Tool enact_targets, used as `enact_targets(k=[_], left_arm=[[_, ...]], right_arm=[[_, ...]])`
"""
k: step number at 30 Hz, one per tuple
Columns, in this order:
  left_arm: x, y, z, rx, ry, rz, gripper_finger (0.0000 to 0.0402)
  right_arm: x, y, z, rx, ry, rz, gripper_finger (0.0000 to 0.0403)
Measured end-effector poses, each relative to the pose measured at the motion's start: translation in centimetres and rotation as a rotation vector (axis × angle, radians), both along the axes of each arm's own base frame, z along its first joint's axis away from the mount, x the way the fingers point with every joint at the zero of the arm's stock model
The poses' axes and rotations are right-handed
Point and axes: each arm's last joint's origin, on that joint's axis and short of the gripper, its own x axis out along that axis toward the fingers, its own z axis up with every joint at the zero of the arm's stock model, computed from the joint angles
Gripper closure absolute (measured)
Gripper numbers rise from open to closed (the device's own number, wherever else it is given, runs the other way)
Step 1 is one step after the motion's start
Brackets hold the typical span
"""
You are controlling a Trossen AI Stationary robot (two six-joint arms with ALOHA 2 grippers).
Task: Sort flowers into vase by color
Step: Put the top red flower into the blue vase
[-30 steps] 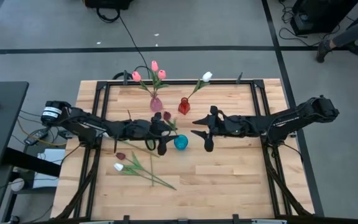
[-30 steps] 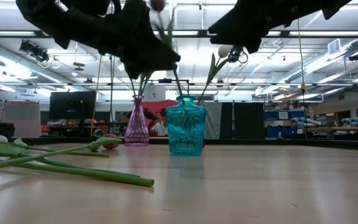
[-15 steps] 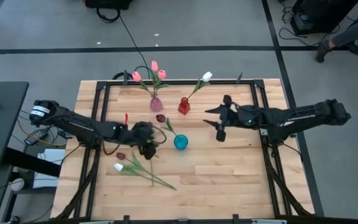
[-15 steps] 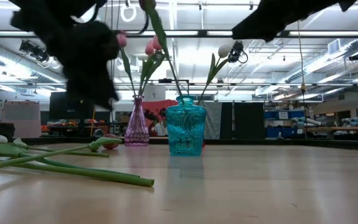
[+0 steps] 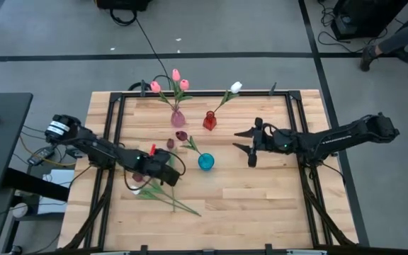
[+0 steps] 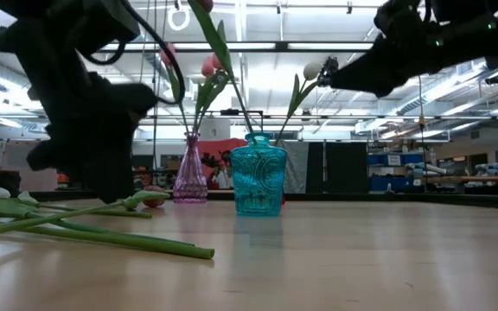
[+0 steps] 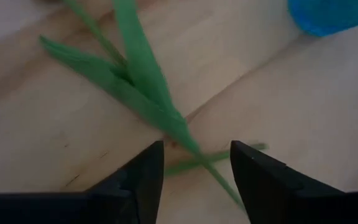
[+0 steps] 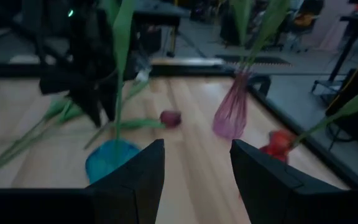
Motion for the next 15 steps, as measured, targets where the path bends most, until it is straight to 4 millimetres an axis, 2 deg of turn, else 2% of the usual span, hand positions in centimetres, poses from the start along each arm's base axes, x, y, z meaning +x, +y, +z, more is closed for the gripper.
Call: enact_targets(k=[4,10,12,15], left_arm=[[0.6,-0.1,-1.1,-0.011,0.007,0.046,0.0228],[1.7,-0.4,-1.9,0.024,0.052,0.059,0.0254],[2.0,-0.5,-1.8,0.046,0.093,0.043,0.0277],[2.3,-0.6,-1.3,0.089,0.147,0.01,0.0337]], right_arm=[[0.1,0.1,-1.0,-0.003,0.046,0.016,0.0208],[0.1,0.2,-1.1,-0.037,0.06,0.058,0.0208],[0.2,0.2,-1.0,-0.051,0.053,0.066,0.0208],[0.1,0.2,-1.0,-0.056,0.058,0.062,0.0208]])
